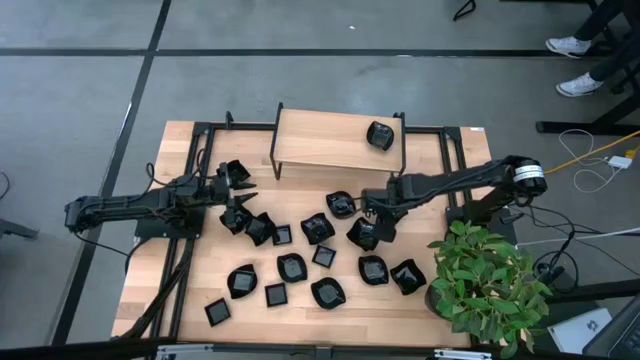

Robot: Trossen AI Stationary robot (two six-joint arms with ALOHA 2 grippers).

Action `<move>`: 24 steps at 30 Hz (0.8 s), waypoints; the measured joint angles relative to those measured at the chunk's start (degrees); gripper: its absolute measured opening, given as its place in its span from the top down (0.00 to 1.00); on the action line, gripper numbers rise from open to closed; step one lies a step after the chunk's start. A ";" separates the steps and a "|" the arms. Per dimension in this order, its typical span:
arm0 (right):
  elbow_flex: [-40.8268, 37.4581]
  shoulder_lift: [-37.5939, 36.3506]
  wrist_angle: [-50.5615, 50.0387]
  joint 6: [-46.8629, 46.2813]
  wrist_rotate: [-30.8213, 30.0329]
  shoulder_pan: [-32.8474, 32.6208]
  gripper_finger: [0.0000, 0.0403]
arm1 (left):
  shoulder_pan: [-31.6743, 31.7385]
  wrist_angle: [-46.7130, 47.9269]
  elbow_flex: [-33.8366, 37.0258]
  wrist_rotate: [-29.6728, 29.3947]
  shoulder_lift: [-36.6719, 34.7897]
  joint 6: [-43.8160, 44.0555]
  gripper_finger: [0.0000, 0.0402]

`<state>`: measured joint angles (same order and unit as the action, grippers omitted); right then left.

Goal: Pick & Place Mini shaped plates
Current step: Put the distorted square plate on the shelf

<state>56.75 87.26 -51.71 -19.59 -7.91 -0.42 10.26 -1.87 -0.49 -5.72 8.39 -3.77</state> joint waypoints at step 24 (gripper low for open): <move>-4.72 4.25 8.22 -1.73 -2.94 0.15 0.55 | 0.02 0.00 -0.01 0.00 0.01 0.00 0.74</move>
<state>52.03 91.52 -43.49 -21.32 -10.85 -0.27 10.28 -1.87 -0.49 -5.72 8.40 -3.77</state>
